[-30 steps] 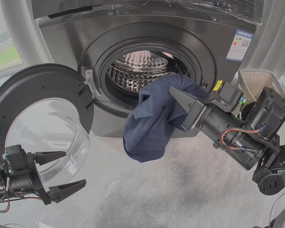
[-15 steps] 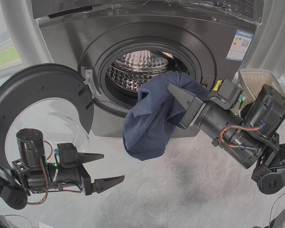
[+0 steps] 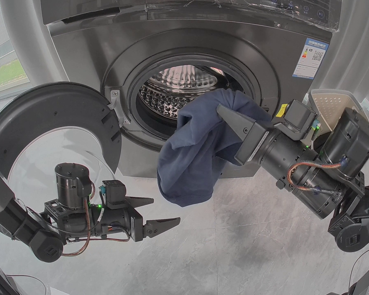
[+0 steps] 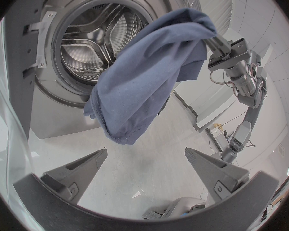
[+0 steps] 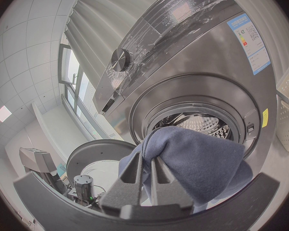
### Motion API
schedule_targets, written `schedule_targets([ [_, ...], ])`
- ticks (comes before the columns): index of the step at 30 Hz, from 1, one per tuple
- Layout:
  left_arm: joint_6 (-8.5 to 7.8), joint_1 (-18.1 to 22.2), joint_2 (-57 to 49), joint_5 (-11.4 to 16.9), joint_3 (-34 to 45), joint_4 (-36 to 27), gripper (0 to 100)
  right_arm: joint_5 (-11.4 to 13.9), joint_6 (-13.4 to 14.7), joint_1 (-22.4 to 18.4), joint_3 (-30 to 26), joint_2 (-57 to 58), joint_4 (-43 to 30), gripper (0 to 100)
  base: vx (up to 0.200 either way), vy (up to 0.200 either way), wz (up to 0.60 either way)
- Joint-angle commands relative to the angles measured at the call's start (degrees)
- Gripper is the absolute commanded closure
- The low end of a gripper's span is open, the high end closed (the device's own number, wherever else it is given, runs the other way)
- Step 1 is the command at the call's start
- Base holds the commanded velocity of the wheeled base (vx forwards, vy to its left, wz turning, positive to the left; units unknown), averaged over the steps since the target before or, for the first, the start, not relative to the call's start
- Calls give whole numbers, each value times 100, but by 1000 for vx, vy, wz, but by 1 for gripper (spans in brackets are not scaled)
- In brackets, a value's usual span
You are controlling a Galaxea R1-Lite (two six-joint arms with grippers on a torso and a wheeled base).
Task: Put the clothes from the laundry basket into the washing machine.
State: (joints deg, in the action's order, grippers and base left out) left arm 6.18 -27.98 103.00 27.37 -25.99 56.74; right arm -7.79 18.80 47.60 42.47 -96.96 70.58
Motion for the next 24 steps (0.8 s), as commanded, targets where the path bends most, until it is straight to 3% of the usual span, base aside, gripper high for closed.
schedule_targets([
  [1, -3, -6, 484, -12, -240, 13, 0, -3, 1, 38, -28, 55, 8, 100, 0, 0, 0],
  [11, 94, -24, 853, -3, -583, 189, 0, -47, 1, 100, -37, 55, 17, 100, 0, 0, 0],
  [17, 366, -138, 1267, -47, -741, 953, 0, -56, -8, 118, -99, 55, 96, 100, 0, 0, 0],
  [24, 437, -226, 1416, -135, -846, 1164, 0, -56, -8, 118, -134, 55, 105, 100, 0, 0, 0],
])
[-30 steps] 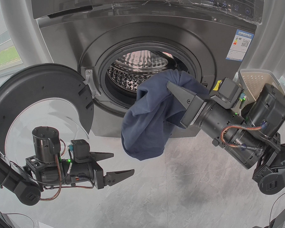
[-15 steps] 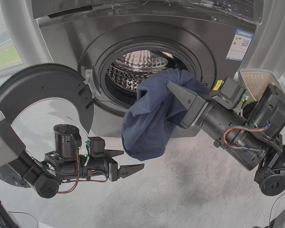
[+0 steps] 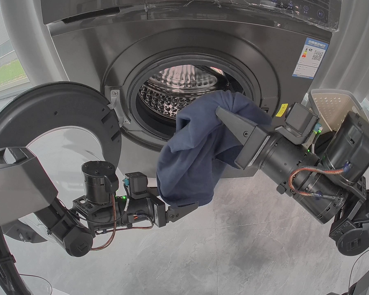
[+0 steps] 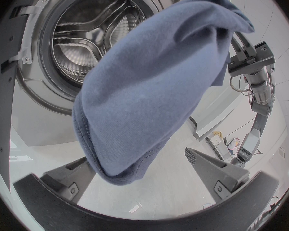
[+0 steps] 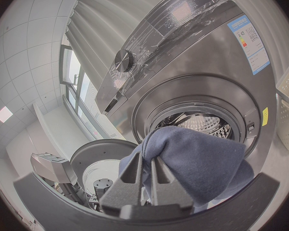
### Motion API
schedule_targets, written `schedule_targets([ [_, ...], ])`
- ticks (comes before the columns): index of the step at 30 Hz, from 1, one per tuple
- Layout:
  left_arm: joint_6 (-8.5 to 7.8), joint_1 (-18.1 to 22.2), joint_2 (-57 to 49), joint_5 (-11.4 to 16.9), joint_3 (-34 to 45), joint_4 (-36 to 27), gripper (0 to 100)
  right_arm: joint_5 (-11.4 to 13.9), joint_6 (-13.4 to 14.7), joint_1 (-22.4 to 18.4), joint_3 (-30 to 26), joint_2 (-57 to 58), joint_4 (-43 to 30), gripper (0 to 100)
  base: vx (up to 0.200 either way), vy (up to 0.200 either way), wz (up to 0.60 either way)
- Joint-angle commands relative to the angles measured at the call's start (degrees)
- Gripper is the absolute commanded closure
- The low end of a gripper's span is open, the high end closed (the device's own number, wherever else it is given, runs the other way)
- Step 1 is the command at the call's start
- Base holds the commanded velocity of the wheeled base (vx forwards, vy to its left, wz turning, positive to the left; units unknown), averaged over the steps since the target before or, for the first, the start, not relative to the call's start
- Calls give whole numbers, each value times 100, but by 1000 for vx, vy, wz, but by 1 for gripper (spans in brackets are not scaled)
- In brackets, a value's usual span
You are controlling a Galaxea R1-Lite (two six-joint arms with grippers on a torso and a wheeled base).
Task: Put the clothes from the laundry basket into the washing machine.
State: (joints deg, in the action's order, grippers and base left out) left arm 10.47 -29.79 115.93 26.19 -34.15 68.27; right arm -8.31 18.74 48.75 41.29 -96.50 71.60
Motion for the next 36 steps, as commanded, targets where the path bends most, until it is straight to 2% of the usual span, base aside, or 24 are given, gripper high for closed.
schedule_targets([
  [1, 8, -44, 123, -17, -31, 20, 0, -4, -2, 3, -16, 0, 4, 100, 0, 0, 0],
  [3, 8, -44, 123, -17, -31, 46, 0, -4, -2, 3, -16, 8, 4, 100, 0, 0, 0],
  [4, 25, -44, 131, -26, -31, 90, 100, -4, -2, 3, -24, 8, 4, 100, 0, 0, 0],
  [7, 87, -44, 123, -87, -22, 240, 100, -4, 7, -6, -24, 8, 4, 100, 0, 0, 0],
  [9, 192, -62, 123, -184, 40, 565, 100, -4, 7, -6, -86, 8, 39, 100, 0, 0, 0],
  [13, 324, -193, 43, -193, 207, 837, 100, -4, 7, -6, -148, 0, 118, 100, 0, 0, 0],
  [18, 333, -448, -167, -289, 655, 1330, 100, 23, 7, -59, -271, -18, 118, 100, 0, 0, 0],
  [24, 333, -817, -642, -333, 1393, 2015, 100, 93, 7, -103, -763, -79, 118, 100, 0, 0, 0],
  [29, 333, -941, -1257, -316, 1745, 2033, 100, 155, 51, -103, -1000, -211, 127, 100, 0, 0, 0],
  [32, 315, -932, -1583, -316, 1789, 2033, 100, 278, 51, -41, -1167, -273, 267, 100, 0, 0, 0],
  [33, 315, -932, -1811, -316, 1780, 2033, 100, 392, 69, -23, -1264, -352, 487, 100, 0, 0, 0],
  [34, 324, -923, -1908, -325, 1780, 2033, 100, 410, 69, -15, -1299, -440, 619, 0, 0, 0, 0],
  [36, 324, -870, -2057, -325, 1727, 2033, 100, 401, 69, 3, -1422, -607, 759, 0, 0, 0, 0],
])
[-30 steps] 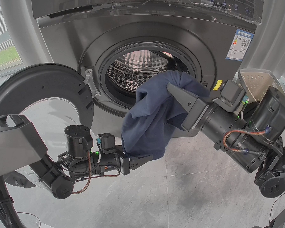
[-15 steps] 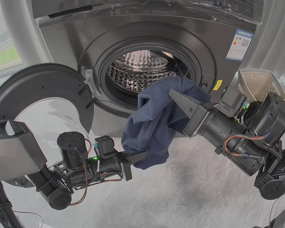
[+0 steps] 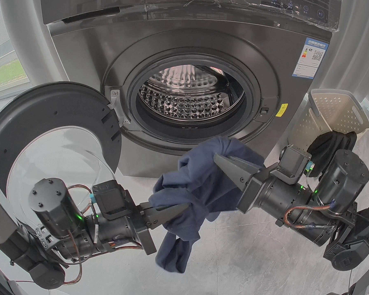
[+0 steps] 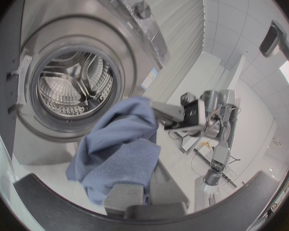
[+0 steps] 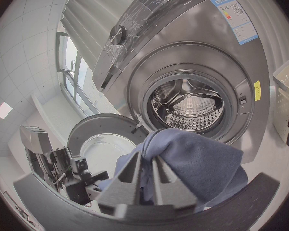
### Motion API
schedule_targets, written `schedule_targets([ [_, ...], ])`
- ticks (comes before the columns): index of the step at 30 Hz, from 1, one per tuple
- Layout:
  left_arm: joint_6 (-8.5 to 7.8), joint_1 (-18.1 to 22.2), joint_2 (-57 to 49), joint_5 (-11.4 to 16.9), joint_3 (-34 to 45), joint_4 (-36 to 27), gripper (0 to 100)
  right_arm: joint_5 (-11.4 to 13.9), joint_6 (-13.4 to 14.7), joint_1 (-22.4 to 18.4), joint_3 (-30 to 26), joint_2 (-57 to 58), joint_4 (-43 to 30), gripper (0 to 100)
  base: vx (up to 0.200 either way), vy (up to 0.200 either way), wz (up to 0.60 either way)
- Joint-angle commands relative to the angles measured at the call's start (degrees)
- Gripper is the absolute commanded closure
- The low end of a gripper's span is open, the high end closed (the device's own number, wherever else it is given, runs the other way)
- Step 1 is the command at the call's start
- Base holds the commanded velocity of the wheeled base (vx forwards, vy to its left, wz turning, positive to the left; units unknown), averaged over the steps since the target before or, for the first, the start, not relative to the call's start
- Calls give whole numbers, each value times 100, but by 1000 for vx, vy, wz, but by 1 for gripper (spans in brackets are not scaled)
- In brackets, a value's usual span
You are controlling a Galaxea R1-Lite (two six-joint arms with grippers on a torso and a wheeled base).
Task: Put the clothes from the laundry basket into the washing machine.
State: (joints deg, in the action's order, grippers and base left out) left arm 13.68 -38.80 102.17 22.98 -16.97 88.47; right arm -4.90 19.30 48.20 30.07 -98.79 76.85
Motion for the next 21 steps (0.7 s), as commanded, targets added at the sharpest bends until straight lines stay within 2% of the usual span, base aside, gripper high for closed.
schedule_targets([
  [1, 12, 39, -725, -13, -8, 13, 100, 51, 13, 58, -379, -457, 278, 0, 0, 0, 0],
  [5, 3, 250, -734, -153, -307, 13, 100, 42, -49, 14, -740, -738, 559, 0, 0, 0, 0],
  [12, 12, 365, -461, -857, -808, 13, 100, 42, -181, -48, -880, -1063, 1034, 0, 0, 0, 0],
  [21, -14, 409, -347, -1067, -940, 13, 100, 24, -436, 5, -916, -1063, 1034, 0, 0, 0, 0],
])
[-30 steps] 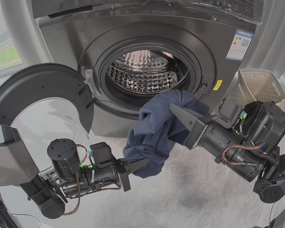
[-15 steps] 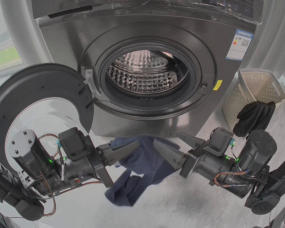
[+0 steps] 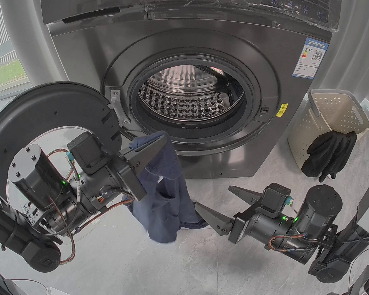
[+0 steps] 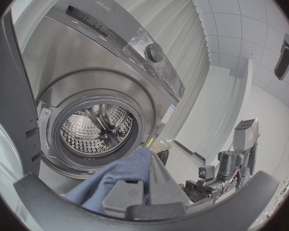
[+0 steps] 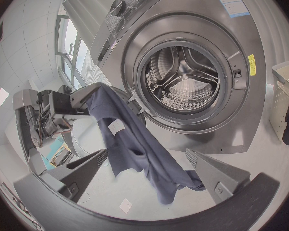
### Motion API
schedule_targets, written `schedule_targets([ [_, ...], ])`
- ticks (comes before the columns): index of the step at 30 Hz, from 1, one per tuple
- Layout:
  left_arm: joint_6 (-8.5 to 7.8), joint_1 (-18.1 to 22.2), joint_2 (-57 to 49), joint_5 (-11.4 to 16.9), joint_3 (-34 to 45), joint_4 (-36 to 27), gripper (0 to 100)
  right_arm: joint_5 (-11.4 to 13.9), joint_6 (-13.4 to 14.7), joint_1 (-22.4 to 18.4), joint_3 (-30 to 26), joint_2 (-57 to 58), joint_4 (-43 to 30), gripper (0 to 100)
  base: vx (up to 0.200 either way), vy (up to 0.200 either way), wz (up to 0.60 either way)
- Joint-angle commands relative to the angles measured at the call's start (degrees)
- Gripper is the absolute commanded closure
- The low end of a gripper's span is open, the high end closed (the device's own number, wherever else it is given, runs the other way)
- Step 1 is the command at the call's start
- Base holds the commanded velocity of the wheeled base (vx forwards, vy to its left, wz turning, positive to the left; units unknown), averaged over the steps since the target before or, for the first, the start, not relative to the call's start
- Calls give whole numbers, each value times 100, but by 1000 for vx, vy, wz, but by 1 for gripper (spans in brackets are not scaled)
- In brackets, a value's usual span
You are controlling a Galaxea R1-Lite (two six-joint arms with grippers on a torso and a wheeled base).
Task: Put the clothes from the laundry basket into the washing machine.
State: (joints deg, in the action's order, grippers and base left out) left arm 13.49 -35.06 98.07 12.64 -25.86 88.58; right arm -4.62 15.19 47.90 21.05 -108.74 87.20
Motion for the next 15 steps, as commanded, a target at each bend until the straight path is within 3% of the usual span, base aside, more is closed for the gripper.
schedule_targets([
  [1, 4, 34, 63, -34, -51, 2, 100, -4, -25, 36, -14, -68, -1, 0, 0, 0, 0],
  [15, 22, 43, -8, -60, -262, 2, 100, 23, -25, 317, 13, -578, 122, 0, 0, 0, 0],
])
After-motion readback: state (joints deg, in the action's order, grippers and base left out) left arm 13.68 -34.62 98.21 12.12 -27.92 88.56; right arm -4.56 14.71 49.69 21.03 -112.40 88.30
